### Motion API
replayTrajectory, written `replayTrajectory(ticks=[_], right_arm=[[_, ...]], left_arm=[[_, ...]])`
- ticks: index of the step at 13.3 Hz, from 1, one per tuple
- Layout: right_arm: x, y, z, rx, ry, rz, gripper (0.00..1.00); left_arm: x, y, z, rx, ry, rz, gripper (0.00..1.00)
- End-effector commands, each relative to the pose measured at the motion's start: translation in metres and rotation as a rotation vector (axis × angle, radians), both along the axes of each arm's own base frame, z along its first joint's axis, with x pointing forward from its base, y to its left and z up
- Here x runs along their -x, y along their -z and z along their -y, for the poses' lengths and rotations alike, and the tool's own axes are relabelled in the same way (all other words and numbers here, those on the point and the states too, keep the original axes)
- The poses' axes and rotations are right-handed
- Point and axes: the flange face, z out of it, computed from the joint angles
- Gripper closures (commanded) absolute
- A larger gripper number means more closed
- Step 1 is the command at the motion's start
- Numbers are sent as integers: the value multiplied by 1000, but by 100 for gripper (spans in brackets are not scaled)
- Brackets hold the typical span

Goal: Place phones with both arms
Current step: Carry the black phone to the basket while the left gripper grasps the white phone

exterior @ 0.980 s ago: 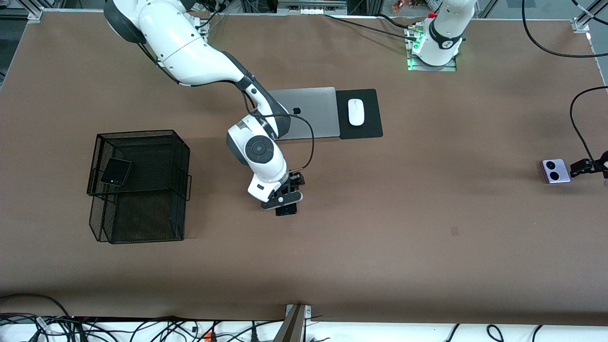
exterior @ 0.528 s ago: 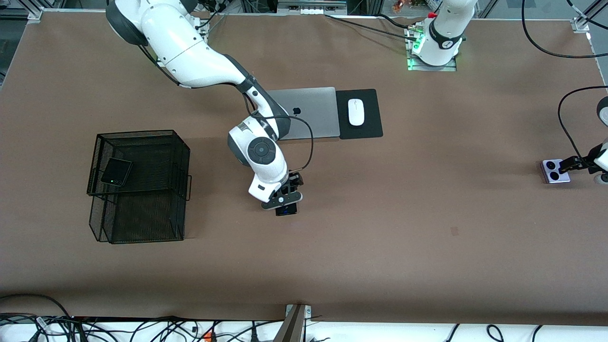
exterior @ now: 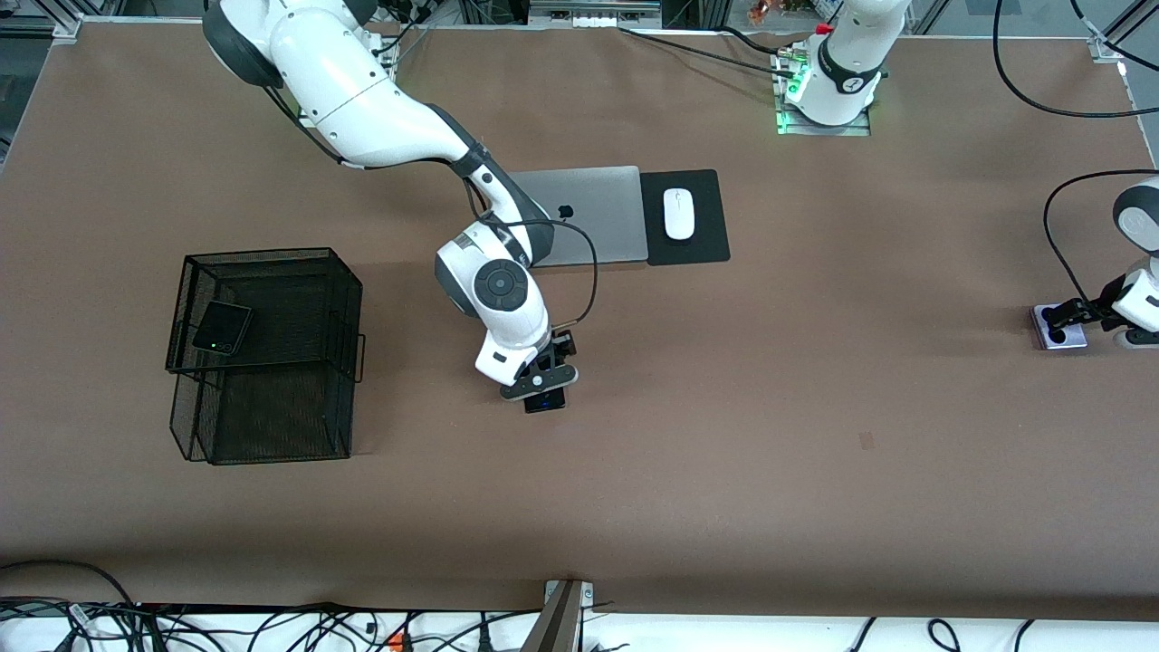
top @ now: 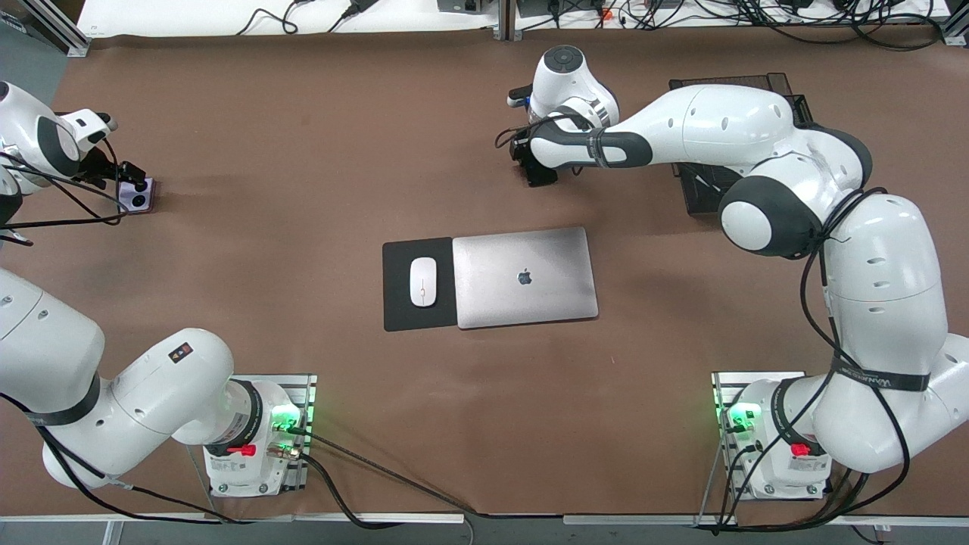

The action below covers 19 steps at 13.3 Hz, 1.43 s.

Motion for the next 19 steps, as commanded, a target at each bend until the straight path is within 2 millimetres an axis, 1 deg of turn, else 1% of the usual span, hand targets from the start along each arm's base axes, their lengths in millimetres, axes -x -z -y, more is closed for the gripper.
replayTrajectory(ticks=[1, 2, 3, 4, 5, 7, 8, 10, 11, 12, 13, 14, 15, 17, 19], right_arm=[[1, 7, 2, 21, -16, 16, 100], [-3, 4, 8, 34, -9, 18, 100], [-8, -3, 14, 46, 0, 21, 100], [-16, -21, 25, 69, 16, 20, 100], [-24, -50, 37, 97, 35, 17, 100], [-42, -111, 75, 135, 95, 16, 100], [-52, -142, 102, 149, 138, 7, 100], [-68, -194, 159, 167, 165, -2, 100], [-74, -215, 193, 184, 162, -20, 100], [-78, -230, 227, 200, 149, -47, 100], [-76, -244, 251, 214, 134, -73, 100], [-71, -252, 271, 226, 140, -101, 100], [-60, -257, 286, 232, 155, -111, 100], [-32, -255, 323, 238, 180, -121, 100], [-7, -241, 358, 181, 186, -132, 100]], left_arm=[[3, 8, -1, 16, -15, 27, 0], [3, 8, -1, 16, -14, 27, 0], [3, 9, -1, 17, -15, 26, 0], [3, 9, -1, 17, -17, 26, 0], [2, 9, 0, 17, -20, 26, 0], [-2, 8, 6, 23, -15, 32, 0], [-1, 10, 9, 28, -14, 28, 0], [-3, 9, 15, 34, -23, 30, 0], [-3, 9, 15, 35, -23, 30, 0], [-3, 11, 14, 37, -25, 28, 0], [0, 13, 11, 37, -31, 30, 0], [1, 14, 10, 37, -34, 32, 0], [2, 15, 10, 39, -40, 32, 0], [4, 16, 6, 51, -77, 37, 0], [7, 19, 7, 56, -82, 34, 0]])
